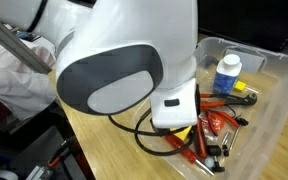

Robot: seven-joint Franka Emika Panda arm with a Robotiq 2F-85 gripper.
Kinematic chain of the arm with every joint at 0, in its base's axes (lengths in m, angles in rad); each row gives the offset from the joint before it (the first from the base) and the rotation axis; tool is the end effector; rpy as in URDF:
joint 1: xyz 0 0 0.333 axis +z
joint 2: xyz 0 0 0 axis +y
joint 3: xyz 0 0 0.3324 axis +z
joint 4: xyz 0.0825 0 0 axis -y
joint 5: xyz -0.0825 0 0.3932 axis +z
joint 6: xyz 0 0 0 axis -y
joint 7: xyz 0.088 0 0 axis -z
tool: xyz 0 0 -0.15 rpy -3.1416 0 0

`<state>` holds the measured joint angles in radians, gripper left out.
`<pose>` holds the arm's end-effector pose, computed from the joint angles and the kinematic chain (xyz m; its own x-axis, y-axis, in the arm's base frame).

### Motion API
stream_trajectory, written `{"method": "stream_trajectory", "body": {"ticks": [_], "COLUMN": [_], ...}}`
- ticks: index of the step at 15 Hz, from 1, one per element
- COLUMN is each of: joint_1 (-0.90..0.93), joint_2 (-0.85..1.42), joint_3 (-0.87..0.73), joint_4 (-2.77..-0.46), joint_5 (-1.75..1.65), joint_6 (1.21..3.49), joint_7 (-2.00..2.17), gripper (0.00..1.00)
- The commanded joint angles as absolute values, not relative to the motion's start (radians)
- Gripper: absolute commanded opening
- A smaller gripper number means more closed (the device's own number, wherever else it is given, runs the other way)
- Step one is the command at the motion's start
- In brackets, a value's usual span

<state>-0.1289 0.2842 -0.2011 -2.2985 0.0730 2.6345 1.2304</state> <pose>0.5166 -0.1808 0.1973 -0.0438 -0.9984 0.0358 -0.9978 0.0419 -0.0504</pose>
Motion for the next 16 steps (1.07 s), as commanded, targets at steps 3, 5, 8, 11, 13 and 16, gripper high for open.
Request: {"method": "stream_trajectory", "body": {"ticks": [3, 5, 8, 11, 13, 16], "joint_1": [-0.105, -0.112, -0.111, -0.107, -0.108, -0.104], "joint_2": [0.291, 0.291, 0.293, 0.297, 0.3, 0.303], "joint_3": [-0.232, -0.224, -0.224, -0.231, -0.23, -0.234], "joint_4": [-2.294, -2.294, -2.296, -2.295, -2.295, -2.296], "joint_5": [0.035, 0.044, 0.049, 0.035, 0.041, 0.041], "joint_6": [2.647, 2.65, 2.679, 2.703, 2.705, 2.713], "joint_7": [1.205, 1.176, 1.153, 1.136, 1.117, 1.11], "gripper": [1.0, 1.0, 1.0, 1.0, 1.0, 1.0]}}
